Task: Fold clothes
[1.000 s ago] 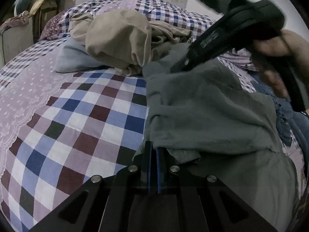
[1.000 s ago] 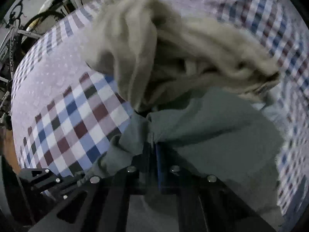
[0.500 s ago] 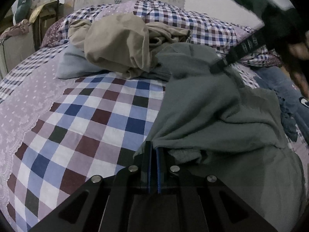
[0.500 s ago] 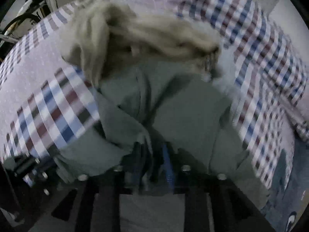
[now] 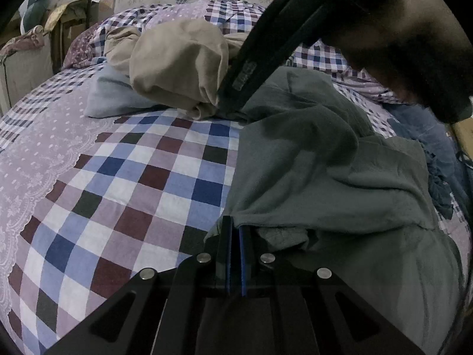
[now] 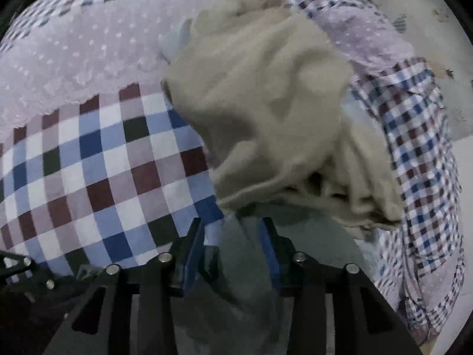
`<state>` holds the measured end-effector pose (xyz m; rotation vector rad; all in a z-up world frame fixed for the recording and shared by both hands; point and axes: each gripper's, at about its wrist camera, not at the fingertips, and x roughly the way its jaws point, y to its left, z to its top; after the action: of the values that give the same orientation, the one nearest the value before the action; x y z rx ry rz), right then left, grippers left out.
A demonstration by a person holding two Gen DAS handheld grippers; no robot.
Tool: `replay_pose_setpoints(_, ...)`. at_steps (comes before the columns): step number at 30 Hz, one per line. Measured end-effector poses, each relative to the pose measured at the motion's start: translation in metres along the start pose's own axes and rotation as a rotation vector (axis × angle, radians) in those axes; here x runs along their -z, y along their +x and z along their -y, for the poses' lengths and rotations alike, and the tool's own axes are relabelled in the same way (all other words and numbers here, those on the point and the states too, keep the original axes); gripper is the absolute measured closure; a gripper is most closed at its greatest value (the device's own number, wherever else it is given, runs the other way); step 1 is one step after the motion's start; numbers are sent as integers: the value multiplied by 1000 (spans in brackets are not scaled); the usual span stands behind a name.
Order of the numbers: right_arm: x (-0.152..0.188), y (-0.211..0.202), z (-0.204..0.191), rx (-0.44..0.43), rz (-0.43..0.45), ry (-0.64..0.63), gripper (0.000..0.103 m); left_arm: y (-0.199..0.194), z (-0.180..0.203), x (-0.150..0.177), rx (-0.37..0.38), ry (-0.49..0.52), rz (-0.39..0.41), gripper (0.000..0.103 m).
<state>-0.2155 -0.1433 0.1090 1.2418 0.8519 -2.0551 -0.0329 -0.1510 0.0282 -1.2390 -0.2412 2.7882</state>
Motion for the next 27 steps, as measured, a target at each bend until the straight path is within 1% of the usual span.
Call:
replay_pose_setpoints(1, -2, 1, 5, -12, 11, 30, 103, 0, 0, 0, 4, -3, 0, 100)
replay_pose_setpoints(4, -7, 2, 18, -48, 46, 120, 103, -2, -2, -2, 4, -10, 8, 100)
replay_pose_setpoints(6, -12, -18, 50, -105, 133, 260, 103, -6, -3, -3, -13, -18, 33, 100)
replay_pose_setpoints(8, -15, -29, 68, -100, 176, 335, 103, -10, -3, -5, -30, -24, 57, 100)
replay_pose_setpoints(9, -16, -34, 77, -94, 195, 370, 103, -10, -4, -5, -36, -27, 57, 100)
replay_pose_setpoints(10, -19, -31, 84, -72, 197, 390, 103, -6, -5, -5, -37, -29, 37, 100)
replay_pose_setpoints(13, -25, -16, 97, -11, 173, 405, 103, 1, -8, -4, -33, -48, 9, 100)
replay_pose_setpoints(15, -19, -12, 95, -10, 163, 400, 100, 1, -8, -5, -29, -49, 10, 100)
replay_pose_setpoints(17, -11, -12, 94, -15, 161, 394, 100, 2, -9, -5, -27, -49, 6, 99)
replay_pose_setpoints(18, -6, -14, 92, -19, 160, 388, 97, 2, -11, -5, -25, -52, 3, 99)
replay_pose_setpoints(19, -2, -16, 90, -22, 156, 382, 89, 1, -11, -5, -23, -53, 1, 98)
replay_pose_setpoints(20, 5, -19, 88, -32, 153, 378, 83, 0, -11, -5, -23, -54, -2, 97)
replay_pose_setpoints(21, 14, -25, 87, -41, 156, 376, 71, 0, -11, -5, -21, -54, -4, 97)
replay_pose_setpoints(22, 29, -36, 87, -41, 169, 383, 66, 0, -12, -6, -17, -56, -6, 96)
replay_pose_setpoints(25, 79, -70, 91, -31, 214, 425, 64, 1, -14, -7, -3, -61, -14, 96)
replay_pose_setpoints(27, 124, -96, 97, -4, 252, 480, 63, 0, -15, -7, 6, -64, -19, 96)
